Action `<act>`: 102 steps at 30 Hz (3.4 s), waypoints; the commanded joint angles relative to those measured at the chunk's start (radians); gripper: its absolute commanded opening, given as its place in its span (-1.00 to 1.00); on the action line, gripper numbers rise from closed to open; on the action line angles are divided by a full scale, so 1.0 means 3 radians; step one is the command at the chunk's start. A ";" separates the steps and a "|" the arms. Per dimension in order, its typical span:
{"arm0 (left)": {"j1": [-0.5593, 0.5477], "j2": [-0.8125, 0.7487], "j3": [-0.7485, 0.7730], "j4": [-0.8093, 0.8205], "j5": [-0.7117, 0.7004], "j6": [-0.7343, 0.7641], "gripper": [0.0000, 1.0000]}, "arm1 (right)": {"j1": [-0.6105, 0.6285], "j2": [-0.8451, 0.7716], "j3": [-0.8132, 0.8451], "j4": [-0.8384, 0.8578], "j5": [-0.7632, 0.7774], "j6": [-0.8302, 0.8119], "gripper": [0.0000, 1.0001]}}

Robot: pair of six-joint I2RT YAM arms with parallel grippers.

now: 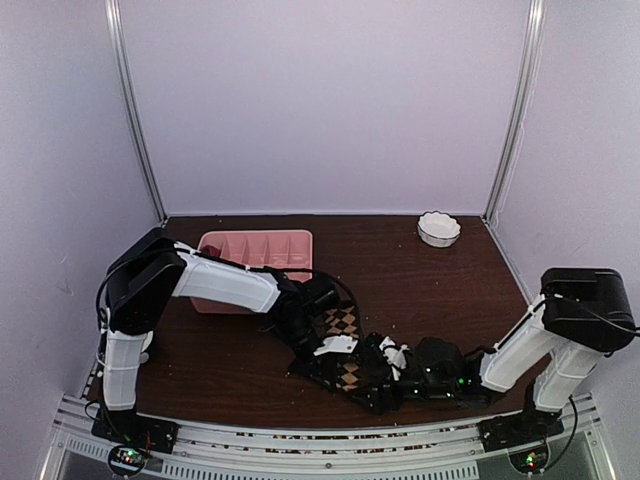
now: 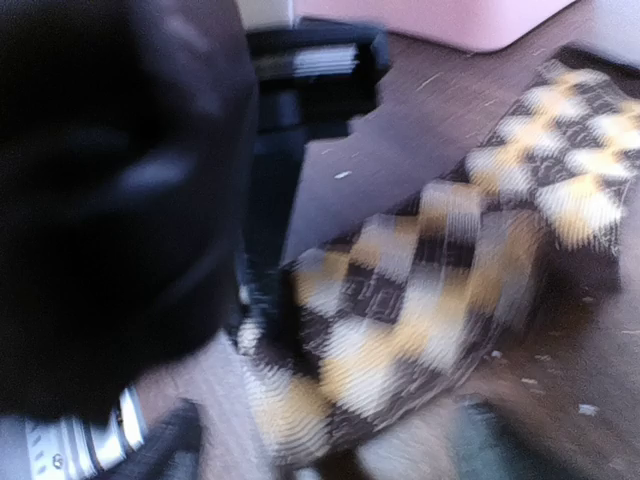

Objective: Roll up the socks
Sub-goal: Roll the sock at the center of the board.

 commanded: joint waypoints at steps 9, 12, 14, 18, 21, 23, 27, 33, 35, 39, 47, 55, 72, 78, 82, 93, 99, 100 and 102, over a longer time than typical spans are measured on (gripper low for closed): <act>0.0201 0.0523 0.0368 -0.0844 0.0076 -0.0257 -1.00 | 0.0682 -0.0828 -0.0357 -0.1146 0.2010 -0.0161 0.99; 0.0202 0.0630 0.0502 -0.0969 0.0030 -0.0280 -1.00 | 0.0768 -0.1171 -0.0382 -0.1474 0.2889 0.0361 0.99; 0.0202 0.0661 0.0571 -0.0972 -0.0039 -0.0373 -1.00 | 0.0766 -0.1273 -0.0355 -0.1602 0.3083 0.0658 0.99; 0.0211 0.0927 0.0977 -0.1285 -0.0099 -0.0539 -1.00 | 0.0771 -0.1257 -0.0587 -0.0951 0.2554 0.0247 1.00; 0.0212 0.1081 0.1114 -0.1422 -0.0184 -0.0638 -1.00 | 0.0845 -0.1050 -0.0501 -0.0970 0.2188 -0.0109 0.80; 0.0212 0.1145 0.1142 -0.1442 -0.0255 -0.0673 -1.00 | 0.0988 -0.0875 -0.0421 -0.0991 0.2048 -0.0327 0.53; 0.0212 0.1224 0.1187 -0.1500 -0.0391 -0.0696 -1.00 | 0.1294 -0.0542 -0.0255 -0.0963 0.2147 -0.0533 0.32; 0.0207 0.1283 0.1182 -0.1446 -0.0769 -0.0725 -1.00 | 0.1438 -0.0308 0.0246 -0.1038 0.2219 -0.1248 0.22; 0.0198 0.1312 0.1201 -0.1447 -0.0859 -0.0722 -1.00 | 0.1419 -0.0208 0.0389 -0.1058 0.2170 -0.1518 0.16; 0.0176 0.1342 0.1219 -0.1447 -0.0943 -0.0710 -1.00 | 0.1201 -0.0029 0.0564 -0.1089 0.1867 -0.1826 0.00; 0.0171 0.1408 0.1255 -0.1515 -0.0922 -0.0643 -1.00 | 0.0793 0.0152 0.0742 -0.1291 0.1514 -0.2235 -0.24; 0.0171 0.1444 0.1280 -0.1552 -0.0911 -0.0599 -1.00 | 0.0714 0.0286 0.0825 -0.1507 0.1338 -0.2313 -0.49; 0.0192 0.0772 0.0857 -0.1104 -0.1012 -0.0084 -0.29 | 0.0219 0.0596 0.0825 -0.1808 0.0137 -0.1258 -0.85; 0.0275 0.0056 0.0352 -0.0454 -0.1195 -0.0063 -0.10 | 0.0121 0.0728 0.0667 -0.1548 -0.0251 -0.0832 -0.92; 0.0293 -0.0250 0.0098 -0.0183 -0.1379 -0.0028 -0.07 | 0.0049 0.0822 0.0507 -0.1214 -0.0460 -0.0474 -0.96; 0.0238 -0.0993 -0.0542 0.0245 -0.0923 0.0306 0.03 | -0.0116 0.1143 0.0412 -0.0673 -0.0863 0.0180 -1.00; 0.0018 -0.1012 -0.0668 0.0181 -0.0819 0.0548 0.16 | -0.0215 0.1151 0.0427 -0.0763 -0.0879 0.0333 -1.00; 0.0002 -0.0995 -0.0675 0.0172 -0.0790 0.0552 0.16 | -0.0238 0.1150 0.0436 -0.0798 -0.0885 0.0366 -1.00; -0.0019 -0.0998 -0.0716 0.0182 -0.0693 0.0559 0.16 | -0.0272 0.1150 0.0464 -0.0864 -0.0895 0.0456 -1.00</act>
